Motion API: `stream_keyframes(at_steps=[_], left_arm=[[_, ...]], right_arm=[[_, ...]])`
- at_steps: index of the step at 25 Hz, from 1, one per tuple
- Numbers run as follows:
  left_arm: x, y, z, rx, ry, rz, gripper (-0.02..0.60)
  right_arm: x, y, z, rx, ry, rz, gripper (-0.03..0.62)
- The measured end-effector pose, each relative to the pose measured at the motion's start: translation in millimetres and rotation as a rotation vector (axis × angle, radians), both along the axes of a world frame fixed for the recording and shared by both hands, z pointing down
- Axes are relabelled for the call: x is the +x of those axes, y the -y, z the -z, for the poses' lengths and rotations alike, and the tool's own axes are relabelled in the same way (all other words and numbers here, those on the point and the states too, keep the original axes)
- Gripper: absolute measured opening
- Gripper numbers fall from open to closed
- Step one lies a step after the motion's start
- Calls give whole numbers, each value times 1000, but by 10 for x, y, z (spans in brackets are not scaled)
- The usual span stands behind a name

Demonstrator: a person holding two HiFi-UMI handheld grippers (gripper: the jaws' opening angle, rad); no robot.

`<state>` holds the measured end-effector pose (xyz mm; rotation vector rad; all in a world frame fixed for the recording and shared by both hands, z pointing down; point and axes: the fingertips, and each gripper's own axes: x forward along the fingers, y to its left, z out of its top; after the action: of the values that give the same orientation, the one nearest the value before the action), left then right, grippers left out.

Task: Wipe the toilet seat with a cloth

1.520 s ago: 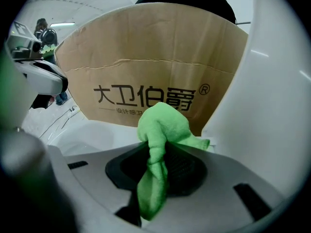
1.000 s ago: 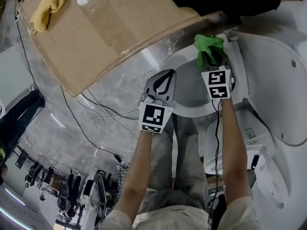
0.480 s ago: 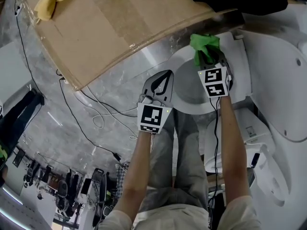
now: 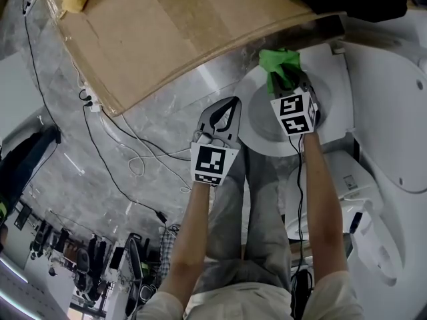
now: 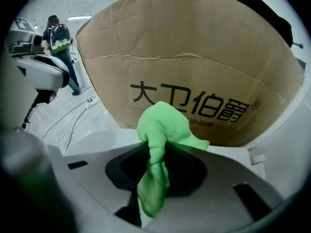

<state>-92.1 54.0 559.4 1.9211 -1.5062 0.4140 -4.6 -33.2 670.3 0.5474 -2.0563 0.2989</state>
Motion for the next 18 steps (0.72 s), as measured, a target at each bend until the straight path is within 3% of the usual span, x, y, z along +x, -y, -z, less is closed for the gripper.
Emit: stream_keyframes(at_steps=[18], left_arm=[[-228,-481,-94,-32,3,28,12]], right_arm=[[-358,-574,-40,-35,-1,84,97]])
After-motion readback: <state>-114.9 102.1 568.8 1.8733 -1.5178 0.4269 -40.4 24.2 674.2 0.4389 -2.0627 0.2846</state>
